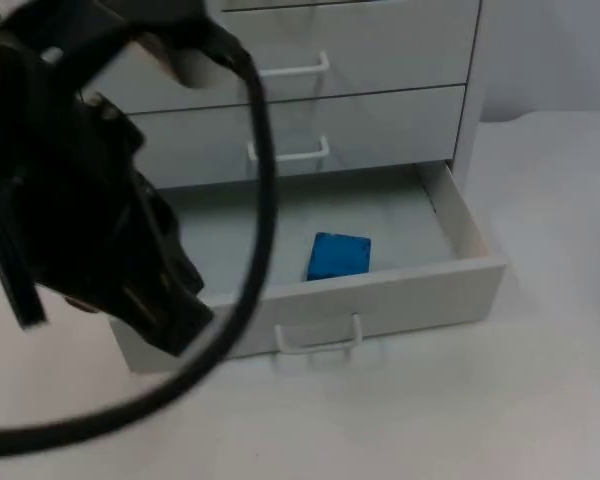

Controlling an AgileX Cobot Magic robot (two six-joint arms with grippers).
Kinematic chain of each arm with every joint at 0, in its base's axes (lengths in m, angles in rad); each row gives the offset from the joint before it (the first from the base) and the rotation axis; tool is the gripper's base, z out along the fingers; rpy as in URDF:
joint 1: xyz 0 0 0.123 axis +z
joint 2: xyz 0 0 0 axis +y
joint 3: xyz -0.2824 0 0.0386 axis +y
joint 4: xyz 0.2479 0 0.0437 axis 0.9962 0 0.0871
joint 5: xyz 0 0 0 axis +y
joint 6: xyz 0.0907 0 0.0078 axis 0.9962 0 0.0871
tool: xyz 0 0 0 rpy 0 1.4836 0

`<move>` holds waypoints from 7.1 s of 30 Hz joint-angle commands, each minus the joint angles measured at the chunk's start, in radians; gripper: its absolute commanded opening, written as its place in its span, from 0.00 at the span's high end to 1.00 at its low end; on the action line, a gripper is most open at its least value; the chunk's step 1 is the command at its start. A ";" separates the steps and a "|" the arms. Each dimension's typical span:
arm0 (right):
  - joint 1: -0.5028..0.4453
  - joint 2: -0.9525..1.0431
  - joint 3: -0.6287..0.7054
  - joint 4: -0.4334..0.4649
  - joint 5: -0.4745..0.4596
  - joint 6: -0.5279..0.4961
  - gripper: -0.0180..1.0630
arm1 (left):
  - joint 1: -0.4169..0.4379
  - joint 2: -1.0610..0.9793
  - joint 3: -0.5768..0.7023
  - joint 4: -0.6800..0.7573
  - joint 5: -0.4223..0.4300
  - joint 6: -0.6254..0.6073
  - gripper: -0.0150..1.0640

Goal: Open the drawer with the left hand, place the block into the drawer with the right hand, then close the drawer with the left hand.

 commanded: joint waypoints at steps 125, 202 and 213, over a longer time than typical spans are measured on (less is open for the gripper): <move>-0.006 -0.008 0.002 -0.001 -0.042 -0.006 0.43 | 0.246 0.170 -0.077 0.093 0.045 -0.155 0.99; -0.004 -1.070 0.233 0.343 0.267 -0.451 0.43 | 0.786 -1.267 0.215 -0.038 0.481 0.000 0.99; -0.004 -1.070 0.234 0.255 0.265 -0.329 0.43 | 0.786 -1.267 0.233 -0.036 0.444 0.000 0.99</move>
